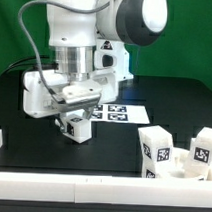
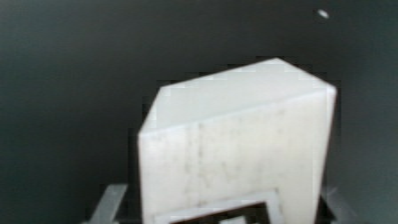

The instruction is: Assemble stool

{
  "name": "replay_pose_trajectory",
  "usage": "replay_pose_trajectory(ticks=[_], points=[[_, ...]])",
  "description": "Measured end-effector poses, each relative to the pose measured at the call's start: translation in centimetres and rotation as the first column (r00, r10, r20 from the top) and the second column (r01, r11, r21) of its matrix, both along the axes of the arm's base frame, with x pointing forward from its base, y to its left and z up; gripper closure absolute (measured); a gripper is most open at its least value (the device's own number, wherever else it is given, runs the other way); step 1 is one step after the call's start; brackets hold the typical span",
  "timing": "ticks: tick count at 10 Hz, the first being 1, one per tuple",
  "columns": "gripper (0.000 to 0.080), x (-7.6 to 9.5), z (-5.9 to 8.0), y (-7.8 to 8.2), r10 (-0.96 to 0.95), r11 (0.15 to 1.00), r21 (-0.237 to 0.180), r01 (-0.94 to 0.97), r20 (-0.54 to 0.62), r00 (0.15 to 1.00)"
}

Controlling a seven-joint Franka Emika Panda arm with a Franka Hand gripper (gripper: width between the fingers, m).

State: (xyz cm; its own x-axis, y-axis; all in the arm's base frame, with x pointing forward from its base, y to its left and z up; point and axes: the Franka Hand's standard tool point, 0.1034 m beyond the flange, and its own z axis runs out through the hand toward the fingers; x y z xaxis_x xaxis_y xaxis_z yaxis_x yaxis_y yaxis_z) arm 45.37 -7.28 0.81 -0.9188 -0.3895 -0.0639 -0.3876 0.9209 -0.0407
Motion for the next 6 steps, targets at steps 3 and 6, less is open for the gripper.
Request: replay_pose_trajectory(ticks=[3,6], points=[[0.0488,0.39,0.09,0.98,-0.029,0.998,-0.048,0.029,0.015,0.999],[0.0310,0.24,0.00,0.88,0.051,0.997,-0.063,-0.050,0.010,0.999]])
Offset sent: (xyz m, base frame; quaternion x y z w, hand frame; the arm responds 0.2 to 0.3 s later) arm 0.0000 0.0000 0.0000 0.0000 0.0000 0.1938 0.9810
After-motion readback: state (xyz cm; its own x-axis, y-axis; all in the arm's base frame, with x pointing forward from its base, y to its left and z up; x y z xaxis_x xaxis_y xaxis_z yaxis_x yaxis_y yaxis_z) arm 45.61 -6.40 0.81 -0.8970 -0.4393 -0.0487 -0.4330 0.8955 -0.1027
